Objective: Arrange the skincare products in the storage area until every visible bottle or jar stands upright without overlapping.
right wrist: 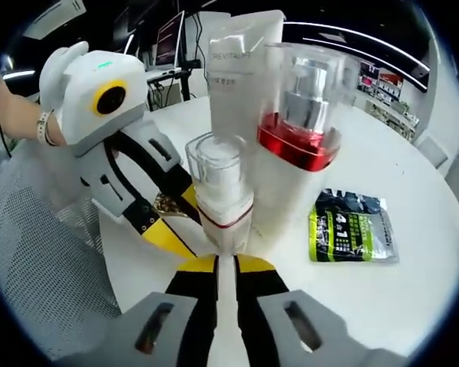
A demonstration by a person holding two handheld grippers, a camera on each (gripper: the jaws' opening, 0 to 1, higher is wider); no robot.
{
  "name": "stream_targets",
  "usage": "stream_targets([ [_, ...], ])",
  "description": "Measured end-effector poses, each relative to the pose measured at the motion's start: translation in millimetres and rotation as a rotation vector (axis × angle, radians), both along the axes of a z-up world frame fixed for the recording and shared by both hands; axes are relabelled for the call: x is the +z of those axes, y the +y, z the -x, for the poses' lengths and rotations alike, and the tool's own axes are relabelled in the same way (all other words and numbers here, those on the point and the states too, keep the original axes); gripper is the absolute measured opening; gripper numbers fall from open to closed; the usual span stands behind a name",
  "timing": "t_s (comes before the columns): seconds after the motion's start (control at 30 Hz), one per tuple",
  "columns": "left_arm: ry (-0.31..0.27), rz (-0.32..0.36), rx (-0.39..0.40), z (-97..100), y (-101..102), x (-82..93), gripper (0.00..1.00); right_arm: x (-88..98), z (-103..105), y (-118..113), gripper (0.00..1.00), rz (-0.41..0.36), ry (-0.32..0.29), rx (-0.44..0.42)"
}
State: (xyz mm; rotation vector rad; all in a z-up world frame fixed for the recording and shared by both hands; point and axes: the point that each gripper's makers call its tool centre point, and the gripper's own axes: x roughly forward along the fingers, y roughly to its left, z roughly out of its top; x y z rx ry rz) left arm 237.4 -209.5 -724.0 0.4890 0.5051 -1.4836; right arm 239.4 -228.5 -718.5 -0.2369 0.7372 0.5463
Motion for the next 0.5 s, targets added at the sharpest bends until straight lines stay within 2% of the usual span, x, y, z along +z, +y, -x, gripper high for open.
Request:
stream_targets([
  [0.5,0.003,-0.002,0.003,-2.1,-4.5,0.2,0.15,-2.9,0.1,-2.9,0.07,0.010,0.013,-0.015],
])
